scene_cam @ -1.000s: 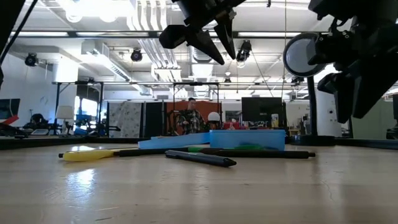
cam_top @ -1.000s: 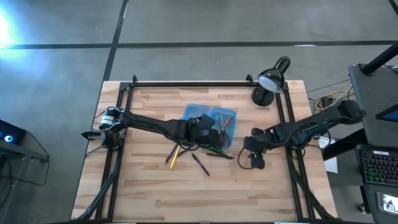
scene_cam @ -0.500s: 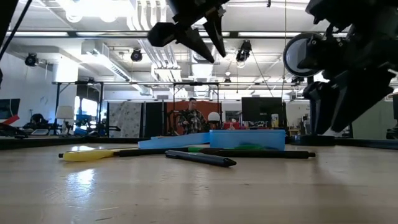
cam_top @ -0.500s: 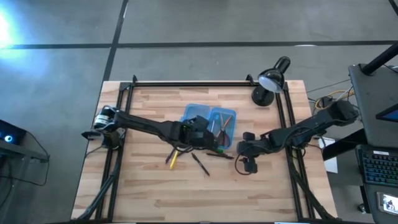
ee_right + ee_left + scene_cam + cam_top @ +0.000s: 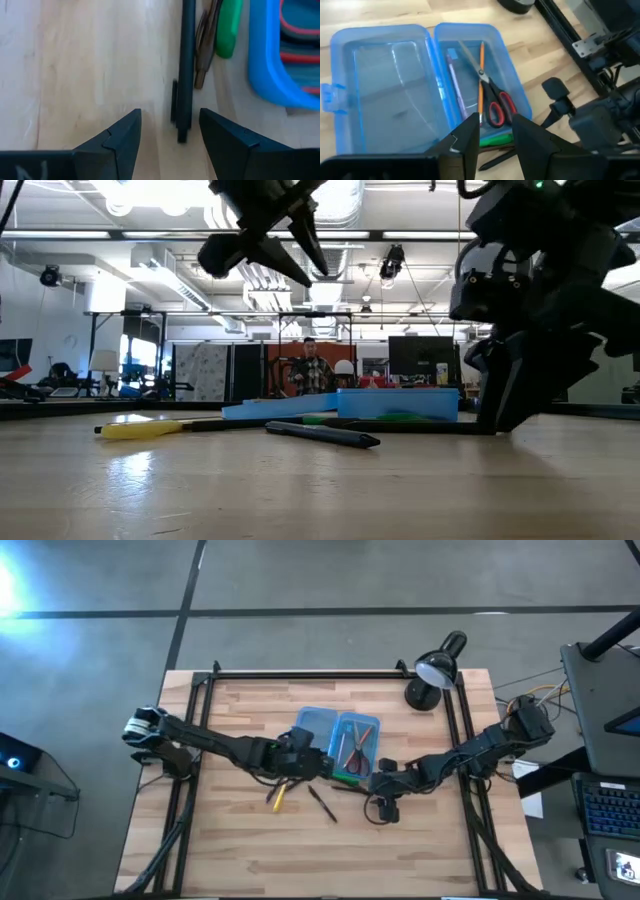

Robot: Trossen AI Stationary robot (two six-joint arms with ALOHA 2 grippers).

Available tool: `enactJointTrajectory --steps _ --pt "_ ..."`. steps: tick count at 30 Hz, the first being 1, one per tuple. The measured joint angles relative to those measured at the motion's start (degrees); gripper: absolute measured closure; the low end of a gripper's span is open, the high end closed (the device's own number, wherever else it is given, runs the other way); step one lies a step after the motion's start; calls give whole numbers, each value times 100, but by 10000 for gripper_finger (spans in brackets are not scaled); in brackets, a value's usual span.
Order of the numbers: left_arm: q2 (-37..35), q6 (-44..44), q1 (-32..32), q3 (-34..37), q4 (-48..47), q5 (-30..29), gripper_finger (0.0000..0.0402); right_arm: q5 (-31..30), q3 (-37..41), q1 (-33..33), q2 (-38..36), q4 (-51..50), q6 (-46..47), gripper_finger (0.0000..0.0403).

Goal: Pick & place school supplies into a supply box
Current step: Put the black pen into the supply box

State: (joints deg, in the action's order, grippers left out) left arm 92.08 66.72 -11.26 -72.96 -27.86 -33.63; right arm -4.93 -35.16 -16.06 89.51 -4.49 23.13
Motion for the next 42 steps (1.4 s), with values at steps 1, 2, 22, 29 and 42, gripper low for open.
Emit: enactJointTrajectory --steps 1,2,22,29,42 --pt "-76 0 -11 118 -3 -4 303 -30 -28 31 43 26 1 209" --pt "-146 1 -11 216 44 -13 303 -49 -31 65 69 41 2 209" --pt "-534 -91 -13 762 111 -188 303 -301 -273 177 580 -137 99 300" --pt "-534 -265 65 762 118 -186 303 -448 -232 171 327 -493 396 309" --pt "-534 -273 102 762 131 -183 303 -309 -232 155 409 -671 304 337"
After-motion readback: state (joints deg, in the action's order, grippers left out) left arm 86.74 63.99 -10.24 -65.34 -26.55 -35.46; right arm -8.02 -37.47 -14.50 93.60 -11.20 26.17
